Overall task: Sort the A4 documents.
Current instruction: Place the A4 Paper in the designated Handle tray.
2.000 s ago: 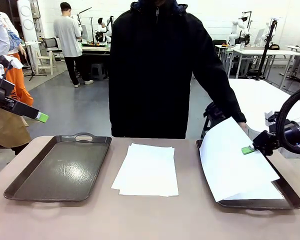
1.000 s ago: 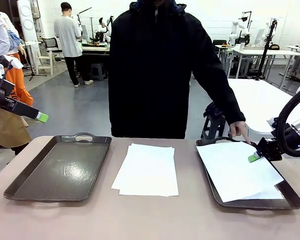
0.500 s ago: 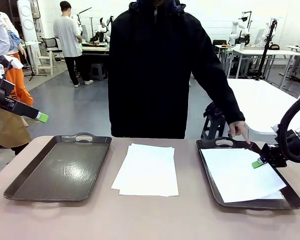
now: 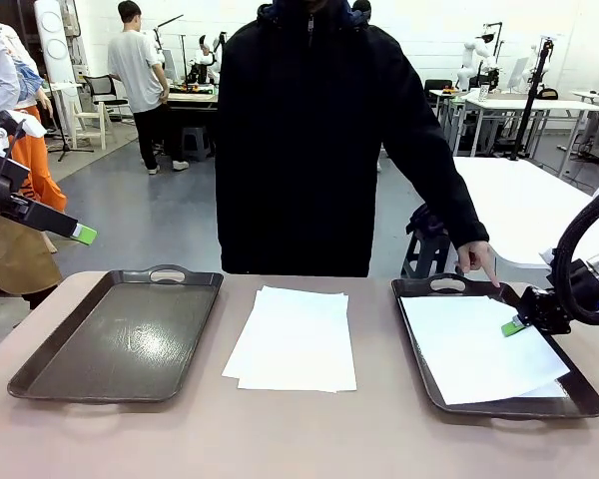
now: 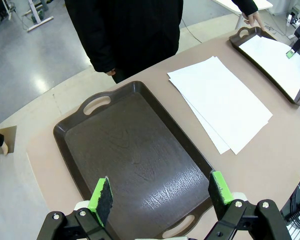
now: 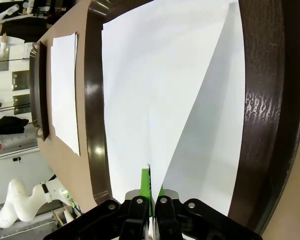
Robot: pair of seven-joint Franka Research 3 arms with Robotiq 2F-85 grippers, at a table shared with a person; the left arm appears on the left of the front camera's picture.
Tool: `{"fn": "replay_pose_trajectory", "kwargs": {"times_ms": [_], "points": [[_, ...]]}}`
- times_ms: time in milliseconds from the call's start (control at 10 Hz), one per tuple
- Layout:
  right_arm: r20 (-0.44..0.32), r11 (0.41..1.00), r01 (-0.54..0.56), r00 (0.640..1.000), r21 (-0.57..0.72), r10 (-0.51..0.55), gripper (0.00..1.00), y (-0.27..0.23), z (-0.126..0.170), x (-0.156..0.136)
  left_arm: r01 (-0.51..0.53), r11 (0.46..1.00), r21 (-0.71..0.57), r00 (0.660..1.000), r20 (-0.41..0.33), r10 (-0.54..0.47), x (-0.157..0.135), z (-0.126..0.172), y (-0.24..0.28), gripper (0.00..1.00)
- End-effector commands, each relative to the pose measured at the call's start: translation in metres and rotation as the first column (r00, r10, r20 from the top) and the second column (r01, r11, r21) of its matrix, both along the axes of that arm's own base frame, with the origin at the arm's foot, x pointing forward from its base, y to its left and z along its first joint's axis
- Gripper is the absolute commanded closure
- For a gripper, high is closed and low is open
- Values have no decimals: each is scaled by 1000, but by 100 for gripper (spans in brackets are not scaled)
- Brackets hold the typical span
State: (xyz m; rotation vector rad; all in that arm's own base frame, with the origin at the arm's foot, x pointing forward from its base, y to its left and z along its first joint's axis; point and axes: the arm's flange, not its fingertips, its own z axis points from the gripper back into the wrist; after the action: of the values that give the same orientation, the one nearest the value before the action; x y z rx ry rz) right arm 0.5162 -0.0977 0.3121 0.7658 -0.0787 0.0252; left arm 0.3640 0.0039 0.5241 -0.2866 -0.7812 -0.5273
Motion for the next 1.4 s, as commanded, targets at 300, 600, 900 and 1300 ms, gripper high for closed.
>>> {"fn": "replay_pose_trajectory", "kwargs": {"times_ms": [300, 600, 900, 1300], "points": [[-22, 996, 27, 999, -82, -29, 65, 3, 2, -1, 0, 1000, -11, 1000, 4, 0, 2, -2, 1, 0], [-21, 989, 59, 998, -139, -62, 45, 3, 6, -1, 0, 1000, -11, 1000, 4, 0, 2, -2, 1, 0], [-31, 975, 81, 996, -205, -89, 9, -1, 10, -2, 0, 1000, -11, 1000, 4, 0, 2, -2, 1, 0], [-20, 900, 66, 996, -430, -83, 0, 14, 33, -8, 0, 1000, -11, 1000, 4, 0, 2, -2, 1, 0]]}}
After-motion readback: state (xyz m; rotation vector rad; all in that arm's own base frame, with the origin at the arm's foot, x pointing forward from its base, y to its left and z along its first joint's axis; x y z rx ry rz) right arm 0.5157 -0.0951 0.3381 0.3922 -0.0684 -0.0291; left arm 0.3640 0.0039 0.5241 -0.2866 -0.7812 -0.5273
